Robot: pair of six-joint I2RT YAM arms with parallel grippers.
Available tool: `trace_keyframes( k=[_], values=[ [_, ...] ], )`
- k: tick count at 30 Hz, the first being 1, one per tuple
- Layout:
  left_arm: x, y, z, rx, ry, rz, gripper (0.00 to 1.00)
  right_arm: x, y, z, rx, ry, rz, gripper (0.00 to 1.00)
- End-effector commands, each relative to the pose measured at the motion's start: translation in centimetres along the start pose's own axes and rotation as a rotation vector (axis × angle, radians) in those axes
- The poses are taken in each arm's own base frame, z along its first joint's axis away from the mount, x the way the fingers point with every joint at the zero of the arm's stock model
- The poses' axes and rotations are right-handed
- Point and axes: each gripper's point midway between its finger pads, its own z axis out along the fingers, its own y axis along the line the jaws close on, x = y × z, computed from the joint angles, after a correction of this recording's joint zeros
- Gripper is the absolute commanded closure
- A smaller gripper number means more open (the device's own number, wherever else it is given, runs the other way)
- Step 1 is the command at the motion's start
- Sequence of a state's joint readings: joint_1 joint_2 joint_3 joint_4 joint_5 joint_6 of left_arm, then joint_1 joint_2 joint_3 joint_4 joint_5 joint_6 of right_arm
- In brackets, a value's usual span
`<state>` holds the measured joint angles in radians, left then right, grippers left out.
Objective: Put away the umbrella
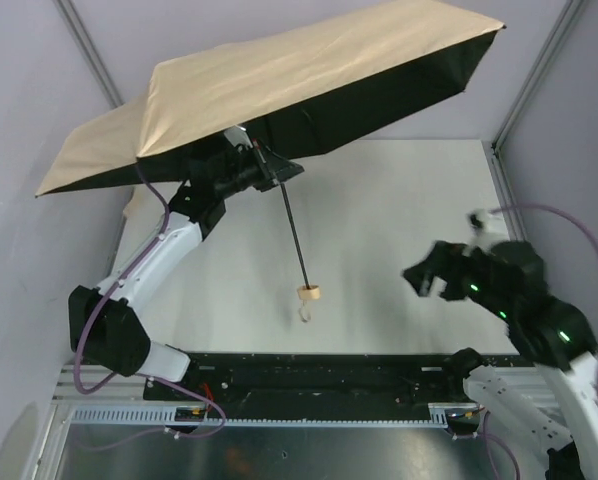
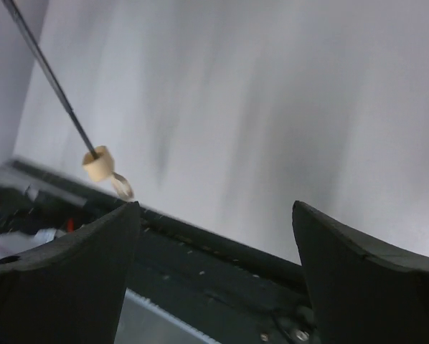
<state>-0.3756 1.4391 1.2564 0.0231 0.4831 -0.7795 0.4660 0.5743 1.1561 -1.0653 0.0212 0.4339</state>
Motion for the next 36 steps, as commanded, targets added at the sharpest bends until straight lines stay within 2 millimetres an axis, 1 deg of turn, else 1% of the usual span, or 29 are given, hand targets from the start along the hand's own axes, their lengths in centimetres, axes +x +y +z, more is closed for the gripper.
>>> trace_keyframes(
  k=[1, 3, 5, 6, 7, 9, 10, 12, 14, 18, 19, 21, 25, 30, 32, 36],
  values=[
    [-0.3, -6.9, -1.7, 0.159, -0.018, 0.012, 1.0, -0.9, 10.6, 4.8, -0.511, 0.064, 0.009, 0.11],
    [0.8, -7.3, -1.8, 0.167, 0.002, 0.002, 1.0, -1.4, 13.4, 6.2, -0.59, 0.042, 0.038, 0.11],
    [1.8, -7.6, -2.0, 0.173, 0.021, -0.008, 1.0, -1.2, 16.2, 7.5, -0.644, 0.034, 0.034, 0.11],
    [2.3, -7.8, -2.1, 0.179, 0.032, -0.01, 1.0, -0.8, 17.6, 8.2, -0.669, 0.04, 0.029, 0.11],
    [2.7, -8.0, -2.2, 0.188, 0.041, -0.008, 1.0, -0.2, 18.7, 8.9, -0.684, 0.054, 0.032, 0.13],
    [3.4, -8.6, -2.6, 0.209, 0.055, 0.009, 1.0, 0.6, 20.0, 10.3, -0.688, 0.081, 0.056, 0.15],
    [3.6, -8.9, -2.8, 0.221, 0.06, 0.024, 1.0, 0.6, 20.1, 10.8, -0.678, 0.089, 0.082, 0.16],
    [4.2, -9.4, -3.3, 0.248, 0.07, 0.051, 1.0, -0.4, 19.4, 11.4, -0.653, 0.083, 0.161, 0.17],
    [4.9, -9.6, -3.6, 0.266, 0.077, 0.07, 1.0, -2.8, 18.7, 11.1, -0.67, 0.037, 0.24, 0.17],
    [6.6, -10.7, -3.8, 0.313, 0.109, 0.109, 1.0, -8.9, 16.7, 9.7, -0.689, -0.146, 0.337, 0.17],
    [7.1, -11.0, -3.8, 0.326, 0.122, 0.114, 1.0, -9.9, 16.2, 9.7, -0.685, -0.17, 0.362, 0.17],
    [8.0, -11.6, -3.7, 0.355, 0.147, 0.119, 1.0, -11.7, 16.1, 9.5, -0.72, -0.194, 0.4, 0.17],
    [9.6, -12.8, -3.7, 0.401, 0.179, 0.117, 1.0, -13.6, 17.6, 10.1, -0.816, -0.184, 0.488, 0.2],
    [10.9, -13.9, -3.5, 0.439, 0.21, 0.122, 1.0, -16.3, 17.9, 11.1, -0.815, -0.258, 0.563, 0.23],
    [11.4, -14.4, -3.6, 0.465, 0.231, 0.124, 1.0, -16.8, 18.2, 11.4, -0.837, -0.266, 0.588, 0.25],
    [12.2, -15.2, -3.8, 0.506, 0.263, 0.128, 1.0, -17.1, 19.2, 11.7, -0.899, -0.248, 0.596, 0.34]
  ],
)
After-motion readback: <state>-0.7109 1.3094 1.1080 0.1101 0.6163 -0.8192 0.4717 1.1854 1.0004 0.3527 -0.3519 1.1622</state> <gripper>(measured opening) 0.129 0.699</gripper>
